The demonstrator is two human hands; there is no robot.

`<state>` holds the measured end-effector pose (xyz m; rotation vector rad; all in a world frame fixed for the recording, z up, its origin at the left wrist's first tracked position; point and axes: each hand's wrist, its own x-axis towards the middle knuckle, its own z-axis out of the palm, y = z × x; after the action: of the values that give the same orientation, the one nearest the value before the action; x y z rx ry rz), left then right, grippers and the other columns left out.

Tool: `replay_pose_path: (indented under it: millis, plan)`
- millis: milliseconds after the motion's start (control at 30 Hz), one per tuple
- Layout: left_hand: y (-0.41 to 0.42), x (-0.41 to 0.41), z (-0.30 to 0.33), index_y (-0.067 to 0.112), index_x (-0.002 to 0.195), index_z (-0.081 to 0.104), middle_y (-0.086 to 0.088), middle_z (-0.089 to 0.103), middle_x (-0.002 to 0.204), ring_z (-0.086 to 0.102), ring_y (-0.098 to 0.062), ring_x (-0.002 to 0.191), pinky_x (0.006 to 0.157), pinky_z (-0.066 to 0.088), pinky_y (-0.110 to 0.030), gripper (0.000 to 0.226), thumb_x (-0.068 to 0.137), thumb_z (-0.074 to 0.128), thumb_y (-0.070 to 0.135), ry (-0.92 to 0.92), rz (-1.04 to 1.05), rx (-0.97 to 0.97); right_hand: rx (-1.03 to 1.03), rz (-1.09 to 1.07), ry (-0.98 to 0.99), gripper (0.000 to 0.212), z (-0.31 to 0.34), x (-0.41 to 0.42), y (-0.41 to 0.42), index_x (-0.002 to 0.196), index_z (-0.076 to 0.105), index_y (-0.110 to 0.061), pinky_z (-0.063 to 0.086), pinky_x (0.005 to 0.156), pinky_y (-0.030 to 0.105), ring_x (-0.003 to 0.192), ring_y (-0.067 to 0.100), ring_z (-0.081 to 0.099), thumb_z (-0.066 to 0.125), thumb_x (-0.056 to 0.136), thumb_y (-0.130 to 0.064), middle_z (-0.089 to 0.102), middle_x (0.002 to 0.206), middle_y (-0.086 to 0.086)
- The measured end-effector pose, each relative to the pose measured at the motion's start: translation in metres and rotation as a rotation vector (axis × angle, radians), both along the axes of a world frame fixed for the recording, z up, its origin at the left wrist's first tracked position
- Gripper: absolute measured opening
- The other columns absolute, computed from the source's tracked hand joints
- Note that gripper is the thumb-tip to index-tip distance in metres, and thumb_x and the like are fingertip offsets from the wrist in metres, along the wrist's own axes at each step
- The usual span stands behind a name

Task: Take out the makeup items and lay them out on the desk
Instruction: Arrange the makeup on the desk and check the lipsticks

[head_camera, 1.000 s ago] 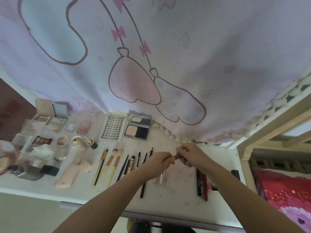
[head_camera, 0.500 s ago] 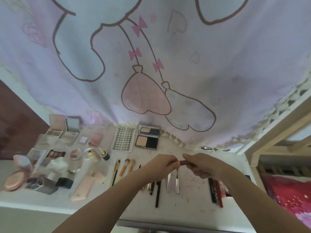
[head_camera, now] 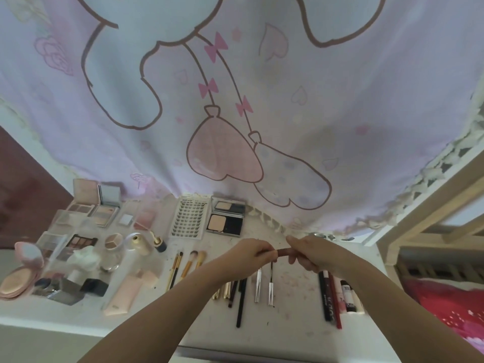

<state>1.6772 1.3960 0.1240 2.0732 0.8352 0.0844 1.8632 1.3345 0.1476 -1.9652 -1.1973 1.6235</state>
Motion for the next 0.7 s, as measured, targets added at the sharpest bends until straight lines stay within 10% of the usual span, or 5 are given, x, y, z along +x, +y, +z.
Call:
replay_pose_path:
  millis: [133, 300, 433, 600, 700]
  plan:
    - [0.000, 0.003, -0.003, 0.026, 0.092, 0.062, 0.011, 0.047, 0.061, 0.038, -0.002, 0.050, 0.051, 0.031, -0.017, 0.019, 0.096, 0.046, 0.035, 0.021, -0.009, 0.005, 0.045, -0.007, 0.088, 0.014, -0.003, 0.011, -0.002, 0.091, 0.064, -0.014, 0.044, 0.056, 0.020, 0.061, 0.007, 0.055, 0.057, 0.093, -0.026, 0.063, 0.070, -0.003]
    - [-0.002, 0.007, -0.005, 0.023, 0.097, 0.065, 0.011, 0.049, 0.063, 0.040, -0.004, 0.052, 0.050, 0.032, -0.017, 0.022, 0.096, 0.046, 0.035, 0.029, 0.001, -0.006, -0.039, -0.034, 0.004, 0.042, -0.007, 0.019, -0.004, 0.083, 0.069, -0.013, 0.036, 0.043, 0.017, 0.043, 0.005, 0.049, 0.047, 0.095, -0.046, 0.060, 0.054, -0.005]
    - [-0.001, 0.009, -0.006, 0.021, 0.098, 0.065, 0.010, 0.049, 0.064, 0.039, -0.004, 0.052, 0.050, 0.031, -0.017, 0.024, 0.096, 0.046, 0.035, 0.042, 0.012, -0.016, 0.038, -0.065, 0.172, 0.011, -0.012, 0.028, -0.007, 0.095, 0.067, -0.016, 0.045, 0.052, 0.020, 0.061, 0.007, 0.059, 0.062, 0.089, -0.025, 0.066, 0.069, -0.004]
    - [-0.001, 0.010, -0.008, 0.025, 0.093, 0.064, 0.011, 0.048, 0.062, 0.038, -0.001, 0.050, 0.046, 0.029, -0.011, 0.022, 0.096, 0.046, 0.037, 0.037, 0.013, -0.006, -0.070, -0.072, 0.117, 0.039, -0.012, 0.026, -0.007, 0.092, 0.069, -0.010, 0.038, 0.044, 0.017, 0.049, 0.007, 0.053, 0.048, 0.095, -0.043, 0.064, 0.063, -0.001]
    - [-0.002, 0.010, -0.010, 0.022, 0.099, 0.066, 0.011, 0.050, 0.063, 0.039, -0.001, 0.050, 0.048, 0.030, -0.013, 0.025, 0.096, 0.046, 0.037, 0.050, 0.003, -0.011, -0.009, -0.054, 0.158, 0.015, -0.012, 0.028, -0.008, 0.096, 0.068, -0.016, 0.043, 0.048, 0.018, 0.058, 0.006, 0.059, 0.055, 0.094, -0.024, 0.068, 0.071, -0.003]
